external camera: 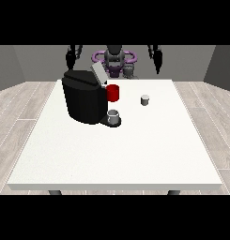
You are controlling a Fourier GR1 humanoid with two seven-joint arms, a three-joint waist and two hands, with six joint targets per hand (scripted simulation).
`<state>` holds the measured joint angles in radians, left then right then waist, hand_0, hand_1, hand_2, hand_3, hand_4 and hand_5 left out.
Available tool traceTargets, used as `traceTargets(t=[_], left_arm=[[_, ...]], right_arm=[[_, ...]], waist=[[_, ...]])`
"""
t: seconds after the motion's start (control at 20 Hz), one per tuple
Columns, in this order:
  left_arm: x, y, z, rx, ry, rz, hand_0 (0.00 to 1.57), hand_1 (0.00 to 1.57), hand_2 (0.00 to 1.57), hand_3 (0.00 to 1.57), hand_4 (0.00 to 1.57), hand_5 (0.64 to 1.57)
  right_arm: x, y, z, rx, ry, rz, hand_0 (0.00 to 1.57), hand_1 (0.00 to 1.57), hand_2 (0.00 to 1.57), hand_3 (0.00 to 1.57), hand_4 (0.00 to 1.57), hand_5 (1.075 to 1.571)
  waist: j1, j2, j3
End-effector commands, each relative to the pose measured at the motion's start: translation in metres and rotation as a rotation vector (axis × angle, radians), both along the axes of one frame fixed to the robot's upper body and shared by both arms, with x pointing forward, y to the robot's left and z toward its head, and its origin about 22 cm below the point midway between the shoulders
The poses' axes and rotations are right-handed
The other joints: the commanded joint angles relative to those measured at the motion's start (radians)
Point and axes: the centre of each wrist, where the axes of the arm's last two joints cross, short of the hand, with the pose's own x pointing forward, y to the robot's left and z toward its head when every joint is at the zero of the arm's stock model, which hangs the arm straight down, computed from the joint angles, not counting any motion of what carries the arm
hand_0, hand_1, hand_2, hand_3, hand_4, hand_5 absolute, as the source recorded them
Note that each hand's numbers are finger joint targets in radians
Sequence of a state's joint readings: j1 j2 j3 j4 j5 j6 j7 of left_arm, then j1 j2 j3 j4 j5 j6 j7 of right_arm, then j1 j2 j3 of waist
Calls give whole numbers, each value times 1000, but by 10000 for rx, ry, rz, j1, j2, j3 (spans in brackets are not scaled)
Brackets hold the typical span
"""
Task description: Insert the coffee pod into the coffee machine and close the lid
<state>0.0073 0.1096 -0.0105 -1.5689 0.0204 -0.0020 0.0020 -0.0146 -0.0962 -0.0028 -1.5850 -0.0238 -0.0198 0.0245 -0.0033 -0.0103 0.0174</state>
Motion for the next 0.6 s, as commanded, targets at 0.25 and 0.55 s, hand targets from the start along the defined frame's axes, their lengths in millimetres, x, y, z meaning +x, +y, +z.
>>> traceTargets(t=[0.25, 0.55], left_arm=[[2, 12, 20, 3464, -940, -2435, 0, 0, 0, 0, 0, 1571], [45, 71, 46, 5601, -241, -1679, 0, 0, 0, 0, 0, 1571]], right_arm=[[-1, -24, -17, -131, 339, 158, 0, 0, 0, 0, 0, 1571], [16, 18, 12, -1583, -1273, -711, 0, 0, 0, 0, 0, 1571]], waist=[[24, 1, -164], [-1154, 1243, -181]])
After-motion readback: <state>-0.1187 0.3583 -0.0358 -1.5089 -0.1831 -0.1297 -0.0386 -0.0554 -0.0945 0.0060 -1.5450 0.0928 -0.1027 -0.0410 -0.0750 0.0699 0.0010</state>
